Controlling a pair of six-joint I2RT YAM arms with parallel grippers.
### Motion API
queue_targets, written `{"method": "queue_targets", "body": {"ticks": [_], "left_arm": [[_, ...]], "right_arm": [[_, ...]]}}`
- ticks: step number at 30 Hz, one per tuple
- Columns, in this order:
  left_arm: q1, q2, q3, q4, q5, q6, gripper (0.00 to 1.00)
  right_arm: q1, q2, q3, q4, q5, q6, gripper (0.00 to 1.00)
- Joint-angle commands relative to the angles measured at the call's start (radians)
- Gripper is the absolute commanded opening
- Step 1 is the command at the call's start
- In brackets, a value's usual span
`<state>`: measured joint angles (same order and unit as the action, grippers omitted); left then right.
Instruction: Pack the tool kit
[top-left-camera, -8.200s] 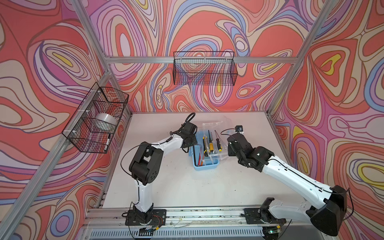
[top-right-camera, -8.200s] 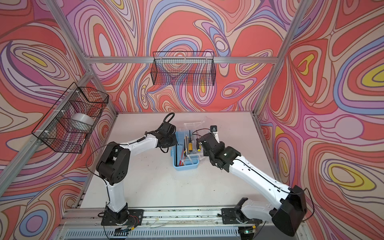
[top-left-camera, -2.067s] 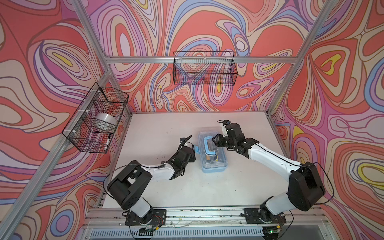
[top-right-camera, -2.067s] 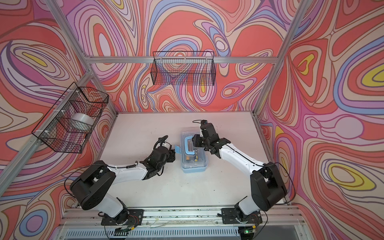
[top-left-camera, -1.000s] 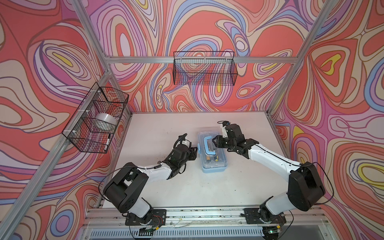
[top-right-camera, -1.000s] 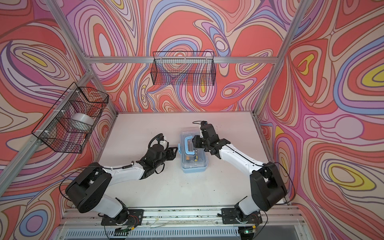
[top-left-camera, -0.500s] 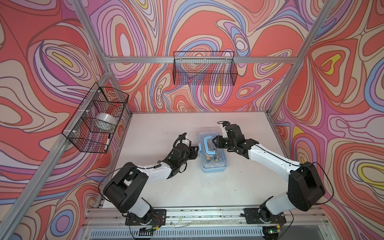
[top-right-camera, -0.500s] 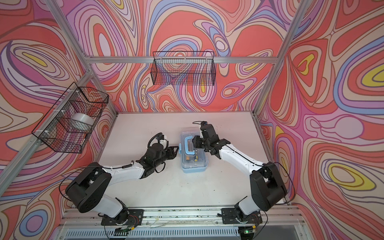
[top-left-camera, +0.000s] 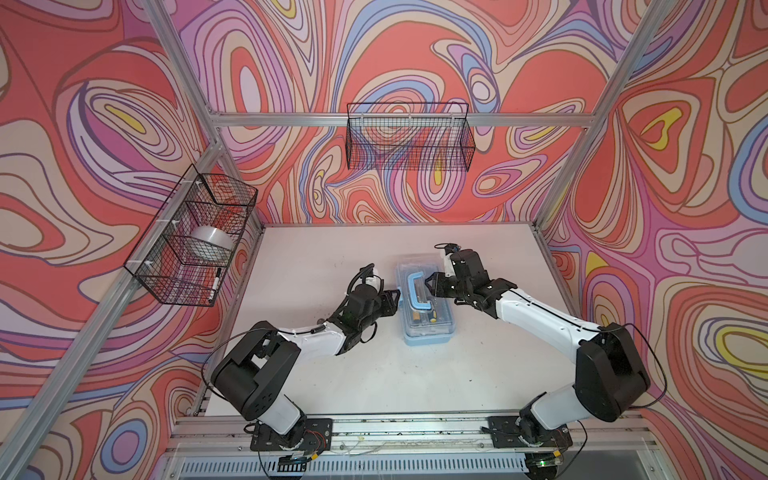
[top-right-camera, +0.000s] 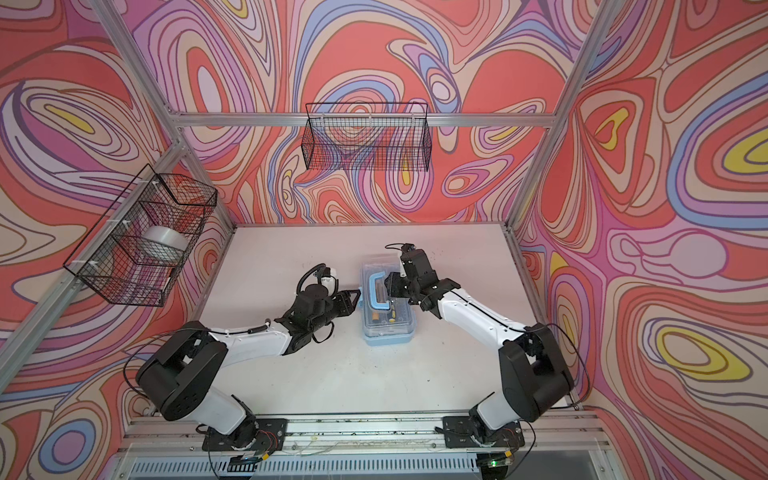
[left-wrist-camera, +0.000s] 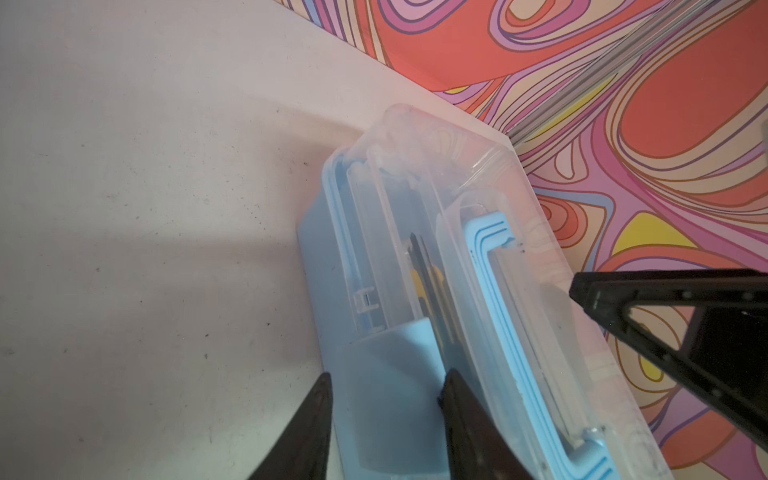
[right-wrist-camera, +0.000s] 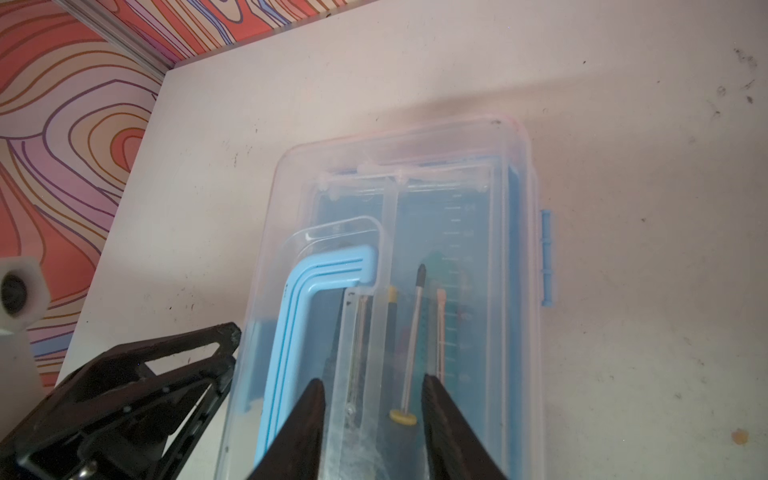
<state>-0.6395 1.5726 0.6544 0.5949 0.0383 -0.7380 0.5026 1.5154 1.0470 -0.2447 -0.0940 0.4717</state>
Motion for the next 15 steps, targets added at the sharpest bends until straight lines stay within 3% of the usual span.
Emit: {"method": "queue_targets", "body": {"ticks": [1, 15], "left_arm": [[0.002, 0.023, 0.014, 0.022, 0.020, -0.018, 0.39], [0.002, 0.080, 0.026, 0.052, 0.070, -0.043, 0.32]], "right_arm": [[-0.006, 0.021, -0.010, 0.001, 0.012, -0.013, 0.41], [-0.006, 0.046, -0.012, 0.002, 0.010, -0.007, 0.40]]}}
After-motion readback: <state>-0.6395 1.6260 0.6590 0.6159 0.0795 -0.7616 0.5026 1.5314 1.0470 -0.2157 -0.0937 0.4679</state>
